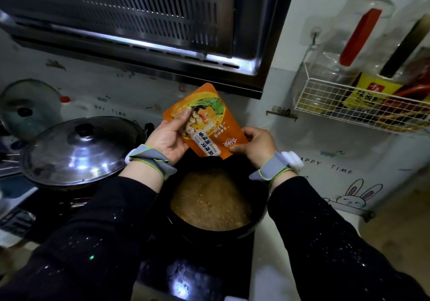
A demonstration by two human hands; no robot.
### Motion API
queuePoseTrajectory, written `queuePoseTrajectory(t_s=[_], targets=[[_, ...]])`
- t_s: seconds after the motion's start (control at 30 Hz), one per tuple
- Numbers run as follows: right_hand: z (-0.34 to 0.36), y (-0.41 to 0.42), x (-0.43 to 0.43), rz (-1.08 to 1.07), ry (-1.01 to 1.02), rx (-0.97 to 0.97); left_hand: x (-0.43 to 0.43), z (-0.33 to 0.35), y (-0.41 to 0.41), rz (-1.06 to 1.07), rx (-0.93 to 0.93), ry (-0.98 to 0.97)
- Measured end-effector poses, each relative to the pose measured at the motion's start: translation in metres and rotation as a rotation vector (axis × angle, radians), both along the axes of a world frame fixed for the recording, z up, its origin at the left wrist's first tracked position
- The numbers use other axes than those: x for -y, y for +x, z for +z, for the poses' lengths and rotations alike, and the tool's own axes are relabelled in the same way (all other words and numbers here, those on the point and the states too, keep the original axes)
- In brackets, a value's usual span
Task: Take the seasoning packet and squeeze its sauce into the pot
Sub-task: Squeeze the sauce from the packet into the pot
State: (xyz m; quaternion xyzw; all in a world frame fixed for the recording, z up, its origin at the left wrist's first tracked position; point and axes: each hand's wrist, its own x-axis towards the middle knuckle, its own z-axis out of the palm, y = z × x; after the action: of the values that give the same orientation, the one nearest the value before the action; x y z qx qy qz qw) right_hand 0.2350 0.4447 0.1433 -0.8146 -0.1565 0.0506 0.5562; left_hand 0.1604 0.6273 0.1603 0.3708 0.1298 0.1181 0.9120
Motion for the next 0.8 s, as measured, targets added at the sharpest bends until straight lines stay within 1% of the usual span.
queuePoseTrajectory(t_s=[0.17,0.27,0.43,0.53,0.8], targets=[[0.005,0.000,-0.001,-0.014,-0.042,0.019,0.001,0.000,0.006,-0.015,0.045,0.108],[0.008,0.000,-0.001,-0.022,-0.074,0.032,0.001,0.000,0.009,-0.014,0.070,0.129],[0.014,0.001,0.002,-0.016,-0.182,0.123,0.001,-0.001,0.013,-0.020,0.100,0.200],[0.014,-0.001,0.004,-0.001,-0.148,0.064,0.000,-0.002,0.016,-0.020,0.114,0.211],[0.012,0.000,0.005,-0.024,-0.114,0.034,0.002,-0.002,0.018,0.000,0.188,0.255]])
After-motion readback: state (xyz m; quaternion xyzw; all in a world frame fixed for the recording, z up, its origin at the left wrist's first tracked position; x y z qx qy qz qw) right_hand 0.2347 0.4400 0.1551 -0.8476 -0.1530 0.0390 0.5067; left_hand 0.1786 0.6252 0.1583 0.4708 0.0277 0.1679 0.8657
